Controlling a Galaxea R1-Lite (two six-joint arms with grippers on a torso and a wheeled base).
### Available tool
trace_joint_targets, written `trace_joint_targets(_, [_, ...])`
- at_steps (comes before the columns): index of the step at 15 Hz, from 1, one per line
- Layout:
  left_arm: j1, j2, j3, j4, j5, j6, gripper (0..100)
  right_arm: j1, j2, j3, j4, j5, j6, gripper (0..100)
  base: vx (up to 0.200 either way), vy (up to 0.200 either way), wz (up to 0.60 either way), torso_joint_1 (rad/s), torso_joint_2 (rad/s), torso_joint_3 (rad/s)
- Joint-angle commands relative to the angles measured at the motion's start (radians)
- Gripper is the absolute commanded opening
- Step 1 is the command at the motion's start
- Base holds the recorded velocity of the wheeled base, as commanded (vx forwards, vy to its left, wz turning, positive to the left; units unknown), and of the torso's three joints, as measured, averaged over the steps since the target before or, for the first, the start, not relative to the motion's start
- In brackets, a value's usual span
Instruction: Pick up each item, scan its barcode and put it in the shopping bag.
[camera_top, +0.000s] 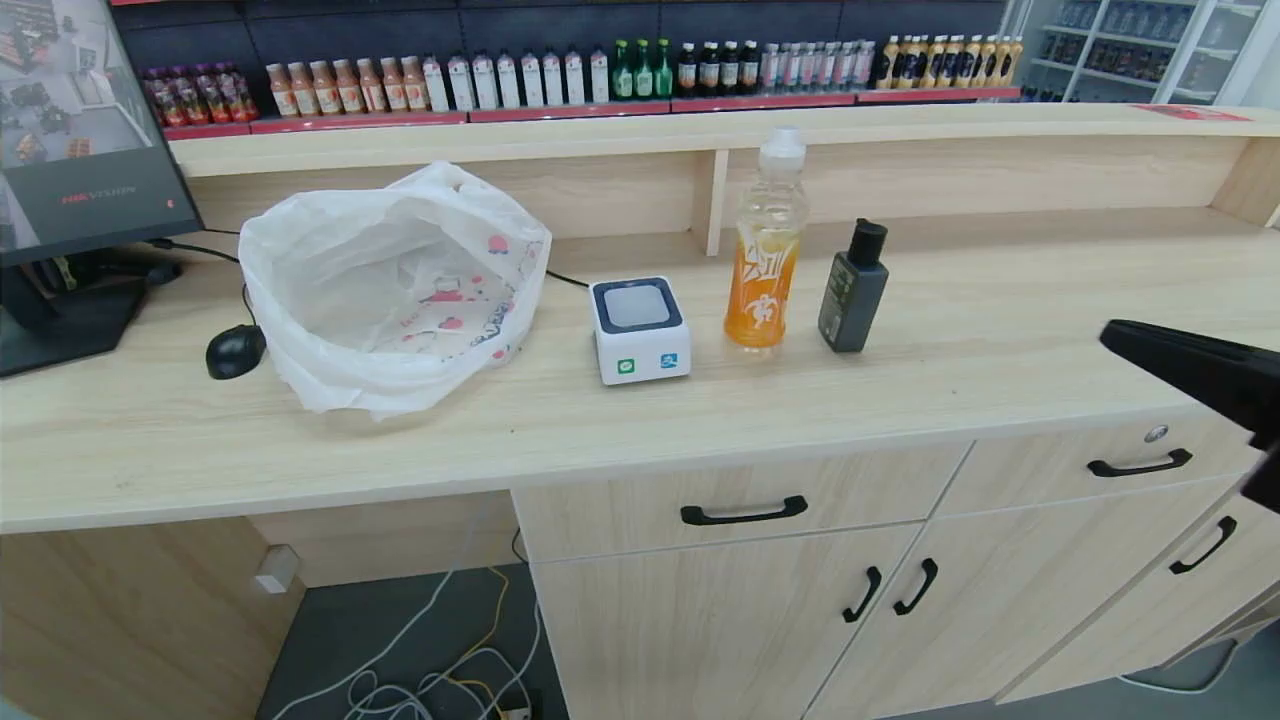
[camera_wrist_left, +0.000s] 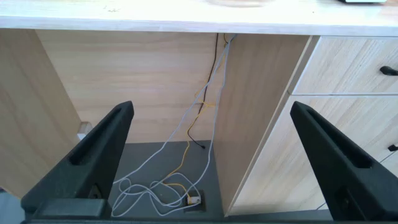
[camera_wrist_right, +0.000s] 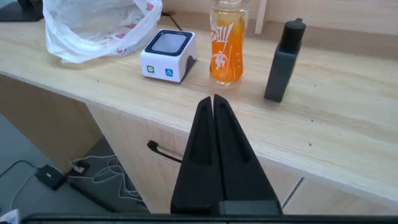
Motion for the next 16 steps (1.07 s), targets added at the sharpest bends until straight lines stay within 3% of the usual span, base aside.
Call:
trace_joint_targets(1, [-0.002, 0.000, 0.000, 0.000, 0.000, 0.000, 100, 0.024, 0.182, -0.056, -0.048, 0.001, -0.034, 0, 0.000, 0.000, 0.00, 0.000, 0.00, 0.000])
trace_joint_targets(3, [0.000, 0.000, 0.000, 0.000, 0.000, 0.000, 100, 0.024, 0.267, -0.088, -0.121, 0.001, -0.052, 0, 0.000, 0.000, 0.00, 0.000, 0.00, 0.000])
trace_joint_targets(8, [0.000, 0.000, 0.000, 0.000, 0.000, 0.000, 100, 0.025, 0.425, -0.248, -0.146, -0.018, -0.123, 0, 0.000, 0.000, 0.00, 0.000, 0.00, 0.000])
trace_joint_targets(15, [0.000, 0.000, 0.000, 0.000, 0.000, 0.000, 100, 0.174, 0.613, -0.492, -0.175, -0.216, -0.101, 0, 0.000, 0.000, 0.00, 0.000, 0.00, 0.000])
trace_joint_targets(16, [0.000, 0.000, 0.000, 0.000, 0.000, 0.000, 100, 0.185, 0.619, -0.498, -0.176, -0.243, -0.086, 100, 0.000, 0.000, 0.00, 0.000, 0.00, 0.000])
